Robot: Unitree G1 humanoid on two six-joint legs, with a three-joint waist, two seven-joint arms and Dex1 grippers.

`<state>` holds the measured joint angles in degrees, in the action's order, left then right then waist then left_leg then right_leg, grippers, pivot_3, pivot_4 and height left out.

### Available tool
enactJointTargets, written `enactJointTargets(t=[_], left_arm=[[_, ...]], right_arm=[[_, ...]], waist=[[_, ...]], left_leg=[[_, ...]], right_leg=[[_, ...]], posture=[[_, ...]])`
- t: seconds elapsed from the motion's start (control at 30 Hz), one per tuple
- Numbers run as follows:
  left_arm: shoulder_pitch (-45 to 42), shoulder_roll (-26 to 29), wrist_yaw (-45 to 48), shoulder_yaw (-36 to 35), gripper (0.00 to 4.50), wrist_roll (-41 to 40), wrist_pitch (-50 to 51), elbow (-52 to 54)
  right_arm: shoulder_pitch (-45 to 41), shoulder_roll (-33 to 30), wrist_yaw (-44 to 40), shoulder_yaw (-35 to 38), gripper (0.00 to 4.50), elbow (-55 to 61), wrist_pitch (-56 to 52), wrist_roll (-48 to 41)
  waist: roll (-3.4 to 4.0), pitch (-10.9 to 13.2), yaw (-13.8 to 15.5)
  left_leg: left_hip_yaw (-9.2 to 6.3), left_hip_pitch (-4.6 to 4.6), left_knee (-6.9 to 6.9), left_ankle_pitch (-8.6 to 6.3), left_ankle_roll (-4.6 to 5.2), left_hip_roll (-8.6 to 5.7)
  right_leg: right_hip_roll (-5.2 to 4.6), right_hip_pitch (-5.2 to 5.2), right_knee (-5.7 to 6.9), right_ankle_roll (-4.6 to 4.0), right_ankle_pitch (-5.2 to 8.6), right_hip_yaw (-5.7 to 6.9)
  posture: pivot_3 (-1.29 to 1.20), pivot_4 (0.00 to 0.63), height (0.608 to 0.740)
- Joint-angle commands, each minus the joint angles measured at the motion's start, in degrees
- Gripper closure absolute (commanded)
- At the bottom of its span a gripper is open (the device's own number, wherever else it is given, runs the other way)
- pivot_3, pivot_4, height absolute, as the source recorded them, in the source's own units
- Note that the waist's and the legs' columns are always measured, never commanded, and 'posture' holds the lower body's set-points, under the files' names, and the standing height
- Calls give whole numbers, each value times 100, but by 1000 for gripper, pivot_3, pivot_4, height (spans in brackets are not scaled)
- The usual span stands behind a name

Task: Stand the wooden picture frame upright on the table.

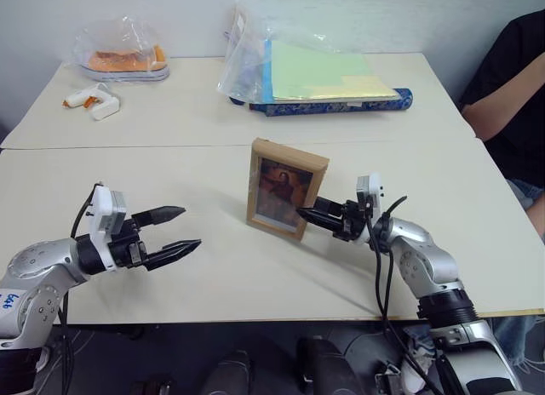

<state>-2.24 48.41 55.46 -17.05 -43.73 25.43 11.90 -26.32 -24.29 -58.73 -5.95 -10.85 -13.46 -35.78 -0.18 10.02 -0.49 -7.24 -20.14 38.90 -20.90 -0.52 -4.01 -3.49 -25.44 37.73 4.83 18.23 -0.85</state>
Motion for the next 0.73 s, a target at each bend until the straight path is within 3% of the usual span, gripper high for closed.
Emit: enactJointTargets(t=[0.03, 0.3, 0.47, 0.73], left_arm=[[-35, 53, 216, -154, 0, 185, -177, -115], [82, 44, 589, -207, 0, 638, -608, -598], [458, 39, 715, -360, 0, 1021, -1073, -939], [1140, -97, 473, -912, 0, 1572, -2028, -1046]], right_arm=[[136, -6, 31, 11, 2513, -174, -127, 329], [286, -141, -257, 363, 19, 346, -74, 305], [766, -737, -576, 554, 19, 782, 459, 714], [1944, -1750, -1249, 1322, 19, 541, 2858, 1467]], waist=[[-2, -2, 5], [4, 3, 29], [4, 3, 40], [3, 3, 67]], left_leg=[[0, 1, 1, 0, 0, 0], [-2, -10, -1, -1, 1, -2], [-2, -10, -8, -3, 3, -1], [1, -10, -6, -6, 8, -2]], right_leg=[[0, 1, 1, 0, 0, 0], [-1, -9, -5, 0, 0, 3], [-1, -8, -12, 0, 0, 3], [-1, -1, -20, 3, -1, 3]], posture=[[0, 150, 740], [0, 150, 740], [0, 150, 740], [0, 150, 740]])
